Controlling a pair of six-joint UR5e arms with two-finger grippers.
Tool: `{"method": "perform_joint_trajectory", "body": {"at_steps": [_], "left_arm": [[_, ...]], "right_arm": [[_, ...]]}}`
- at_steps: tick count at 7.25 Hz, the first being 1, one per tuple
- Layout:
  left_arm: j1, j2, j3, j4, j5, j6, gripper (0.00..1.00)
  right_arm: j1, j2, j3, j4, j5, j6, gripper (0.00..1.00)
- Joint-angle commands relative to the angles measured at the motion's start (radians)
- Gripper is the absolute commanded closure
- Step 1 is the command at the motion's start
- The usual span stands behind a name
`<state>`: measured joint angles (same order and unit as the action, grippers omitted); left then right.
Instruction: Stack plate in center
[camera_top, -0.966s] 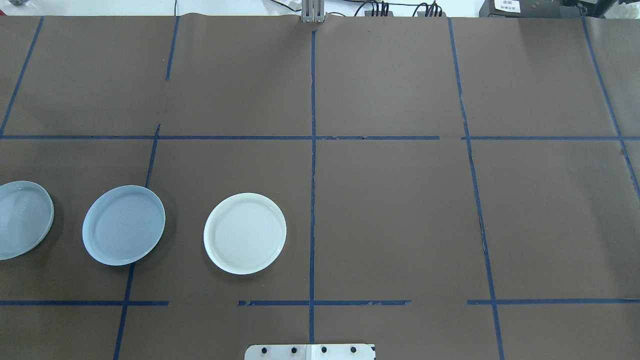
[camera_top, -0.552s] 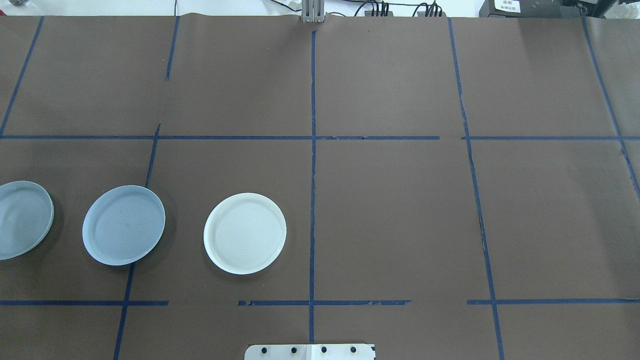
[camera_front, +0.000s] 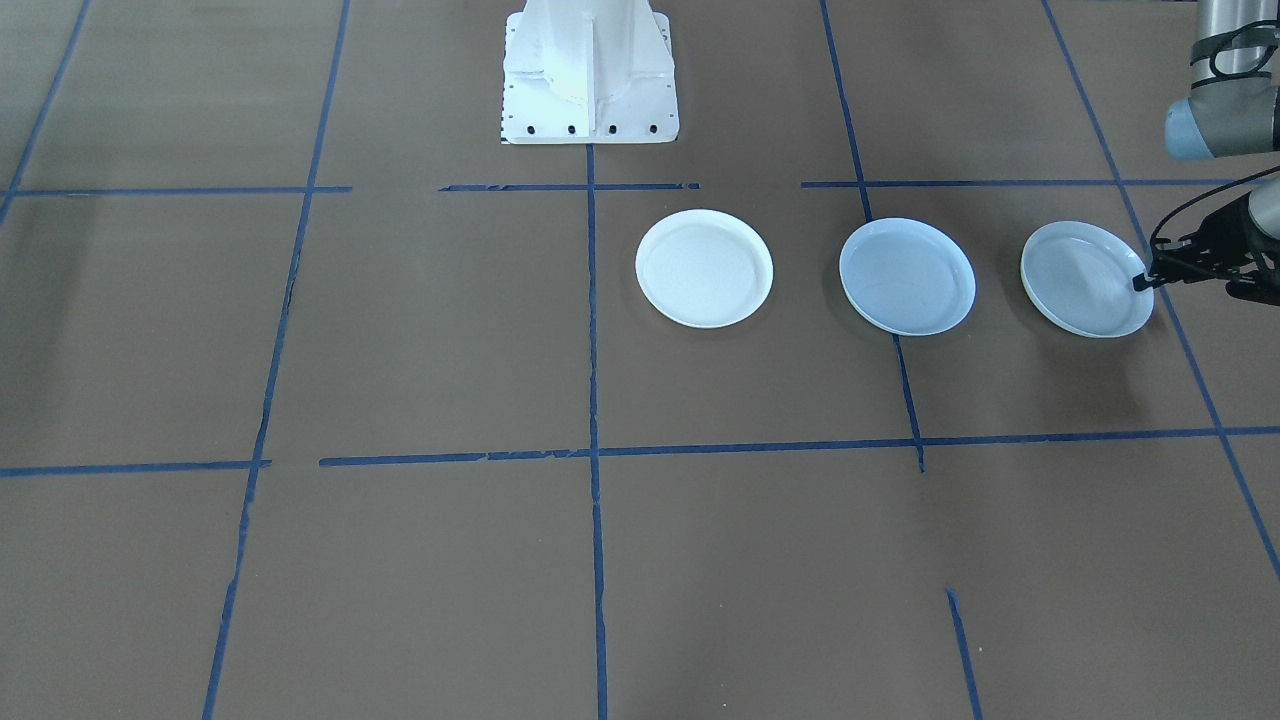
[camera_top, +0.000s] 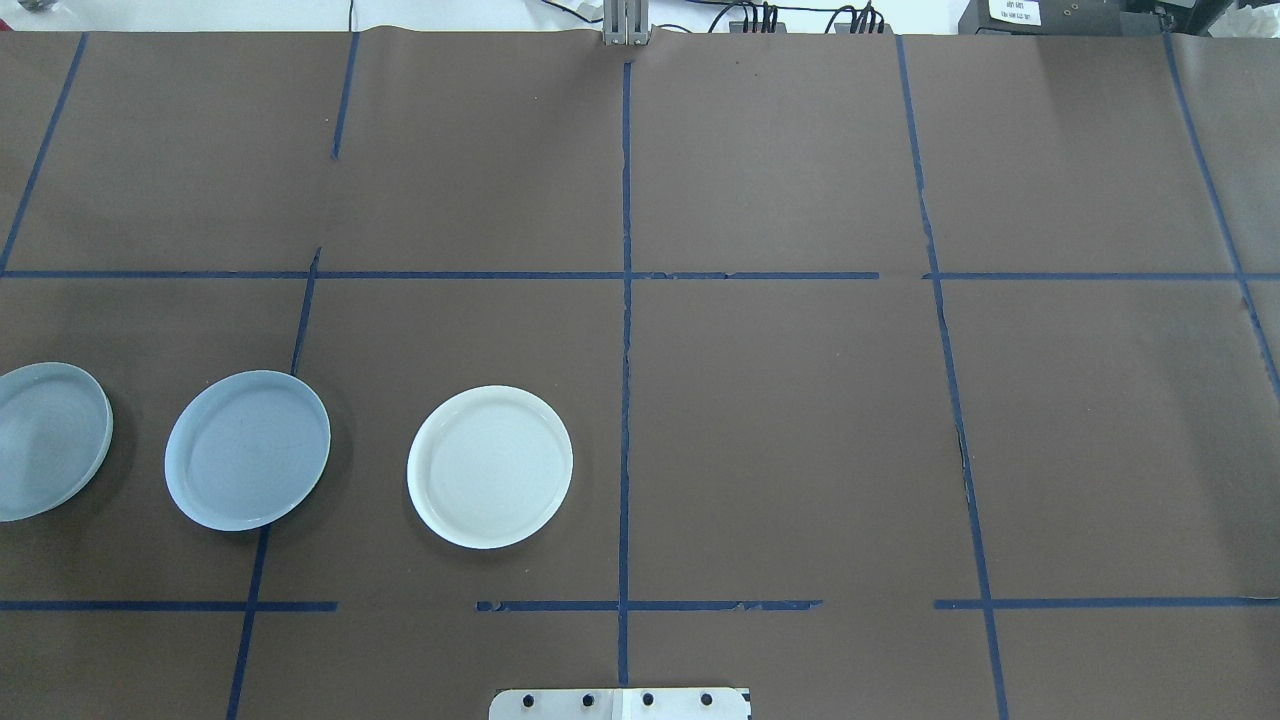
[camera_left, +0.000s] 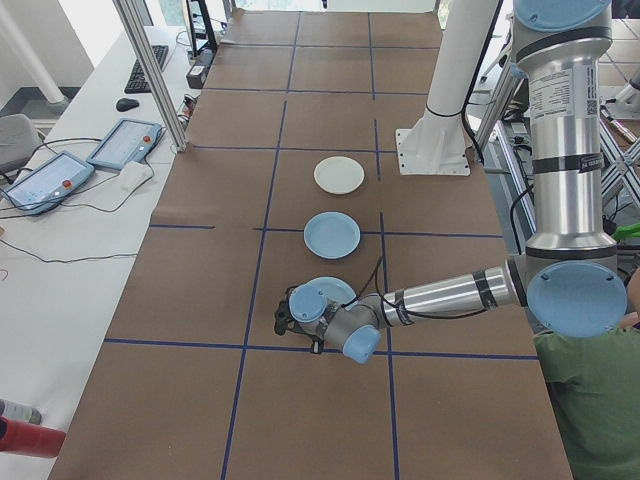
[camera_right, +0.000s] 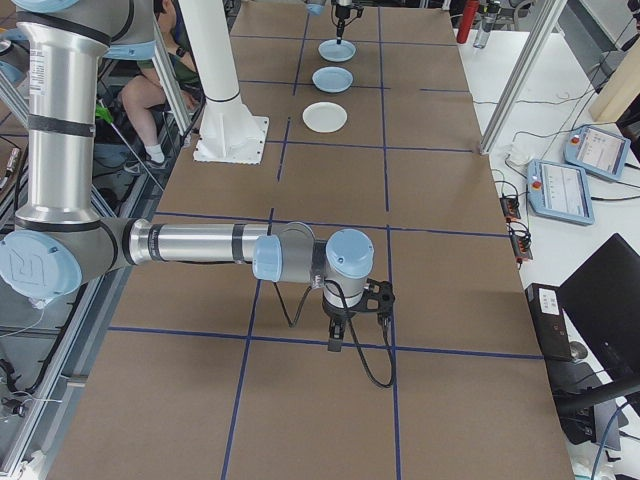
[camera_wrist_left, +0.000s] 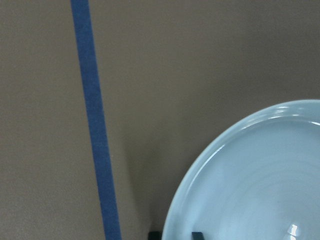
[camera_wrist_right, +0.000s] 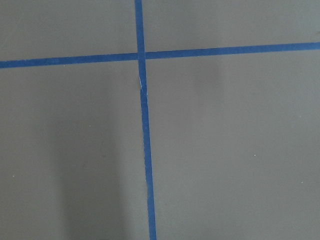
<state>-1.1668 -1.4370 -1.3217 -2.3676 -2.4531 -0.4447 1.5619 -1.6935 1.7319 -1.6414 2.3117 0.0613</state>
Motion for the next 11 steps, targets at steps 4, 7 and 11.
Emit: {"method": "perform_joint_trajectory", "body": {"at_steps": [4, 7, 11], "left_arm": [[-0.112, 0.023, -0.120, 0.017, -0.210, 0.003, 1.00], [-0.102, 0.020, -0.314, 0.156, -0.099, -0.206, 1.00], [0.144, 0.021, -0.344, -0.054, -0.038, -0.585, 1.00]], "right_arm": [[0.000, 0.000, 0.000, 0.000, 0.000, 0.000, 0.00], [0.000, 0.000, 0.000, 0.000, 0.000, 0.000, 0.00], [0.000, 0.000, 0.000, -0.002, 0.000, 0.000, 0.00]]}}
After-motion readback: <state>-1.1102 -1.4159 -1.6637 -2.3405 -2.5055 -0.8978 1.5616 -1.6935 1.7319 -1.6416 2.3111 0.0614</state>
